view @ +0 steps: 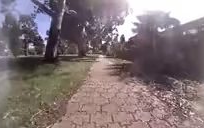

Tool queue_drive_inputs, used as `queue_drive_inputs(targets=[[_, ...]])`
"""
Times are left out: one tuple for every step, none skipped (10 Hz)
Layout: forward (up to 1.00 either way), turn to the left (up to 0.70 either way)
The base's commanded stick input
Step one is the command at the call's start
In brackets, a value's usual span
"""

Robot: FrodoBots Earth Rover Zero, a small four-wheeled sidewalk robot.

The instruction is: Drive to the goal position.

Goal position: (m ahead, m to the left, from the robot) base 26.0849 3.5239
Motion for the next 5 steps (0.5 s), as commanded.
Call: queue_drive_inputs(targets=[[0.70,0.00],[0.70,0.00],[0.70,0.00],[0.70,0.00],[0.70,0.00]])
